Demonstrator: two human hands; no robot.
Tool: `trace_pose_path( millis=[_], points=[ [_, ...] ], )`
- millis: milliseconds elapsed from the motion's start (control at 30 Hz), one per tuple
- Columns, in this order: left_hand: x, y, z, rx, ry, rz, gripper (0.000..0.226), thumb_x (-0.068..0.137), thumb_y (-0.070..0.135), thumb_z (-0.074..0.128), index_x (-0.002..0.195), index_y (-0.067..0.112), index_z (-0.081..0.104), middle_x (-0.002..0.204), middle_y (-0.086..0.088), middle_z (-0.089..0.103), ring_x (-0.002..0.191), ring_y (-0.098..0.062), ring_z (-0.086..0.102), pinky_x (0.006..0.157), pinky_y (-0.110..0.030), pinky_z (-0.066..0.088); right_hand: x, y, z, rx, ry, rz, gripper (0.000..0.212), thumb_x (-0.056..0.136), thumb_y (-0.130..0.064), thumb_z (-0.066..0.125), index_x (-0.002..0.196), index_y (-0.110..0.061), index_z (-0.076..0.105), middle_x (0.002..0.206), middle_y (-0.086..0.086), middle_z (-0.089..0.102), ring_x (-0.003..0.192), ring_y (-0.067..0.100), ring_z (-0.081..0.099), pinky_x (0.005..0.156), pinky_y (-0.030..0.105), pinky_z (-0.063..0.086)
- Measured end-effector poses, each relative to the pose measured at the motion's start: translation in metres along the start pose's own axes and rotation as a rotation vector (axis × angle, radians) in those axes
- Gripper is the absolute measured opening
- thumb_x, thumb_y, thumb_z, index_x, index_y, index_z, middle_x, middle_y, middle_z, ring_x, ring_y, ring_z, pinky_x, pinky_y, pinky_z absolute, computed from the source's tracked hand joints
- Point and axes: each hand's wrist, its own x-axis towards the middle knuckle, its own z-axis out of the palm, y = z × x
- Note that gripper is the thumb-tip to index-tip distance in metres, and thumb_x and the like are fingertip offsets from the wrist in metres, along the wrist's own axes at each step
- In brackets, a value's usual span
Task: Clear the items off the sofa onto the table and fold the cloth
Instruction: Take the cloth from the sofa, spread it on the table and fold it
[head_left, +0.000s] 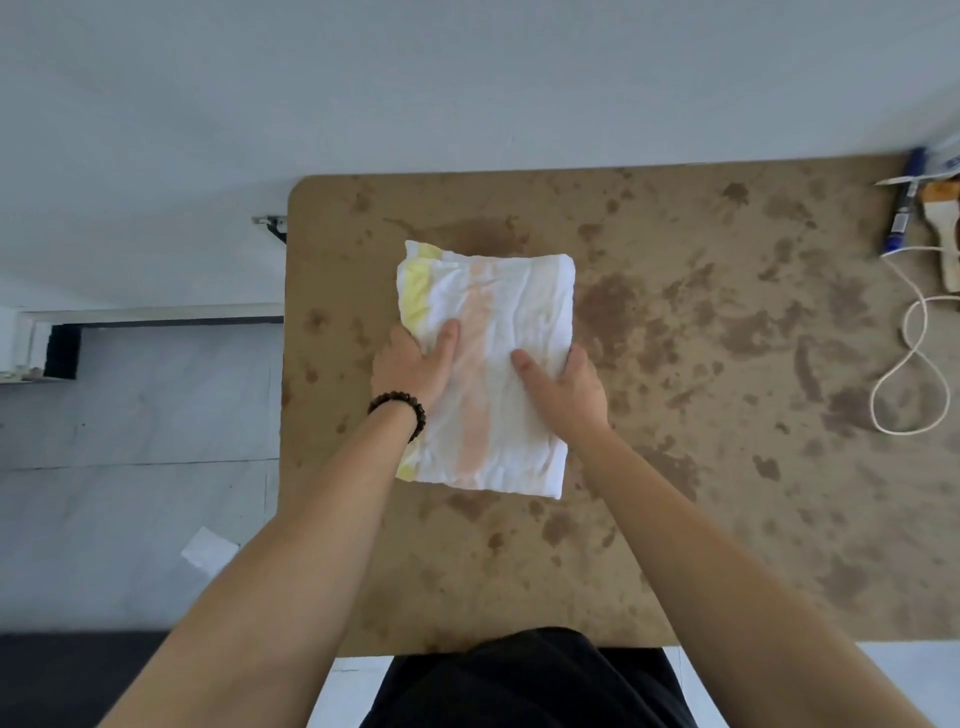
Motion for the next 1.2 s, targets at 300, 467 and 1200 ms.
trace_pose_path(
  millis=[300, 467, 1200],
  points=[
    [-0.043, -0.046, -0.007, -0.053, -0.014, 0.427, 0.092, 0.092, 0.042, 0.060, 0.153, 0.026, -0.008, 0.163, 0.009, 0.007, 0.141, 0.001, 0.020, 0.111, -0.025, 0.027, -0.038, 0.006, -0.009, -0.020, 0.024, -0.152, 0.053, 0.088, -0.063, 0.056, 0.122, -0.023, 0.045, 0.115, -0.008, 0.055, 0.105, 0.017, 0.057, 0.091, 0.040, 0.051],
    [-0.092, -0.056, -0.038, -0.104, 0.164, 0.561, 0.075, 0.095, 0.029, 0.059, 0.154, 0.022, 0.014, 0.149, 0.018, 0.022, 0.132, 0.012, 0.021, 0.103, 0.000, 0.015, -0.097, -0.006, -0.019, -0.013, 0.034, -0.267, 0.052, 0.089, -0.056, 0.061, 0.127, -0.023, 0.049, 0.114, -0.013, 0.055, 0.109, 0.013, 0.056, 0.095, 0.043, 0.051],
    [-0.417, -0.172, -0.052, -0.602, 0.912, 0.332, 0.049, 0.086, 0.037, 0.058, 0.133, 0.035, 0.044, 0.123, 0.020, 0.049, 0.113, 0.012, 0.047, 0.091, -0.007, 0.037, -0.319, 0.042, -0.061, 0.160, -0.429, -0.797, 0.047, 0.087, -0.051, 0.066, 0.129, -0.036, 0.051, 0.115, -0.026, 0.061, 0.105, -0.005, 0.060, 0.083, 0.022, 0.050]
  ],
)
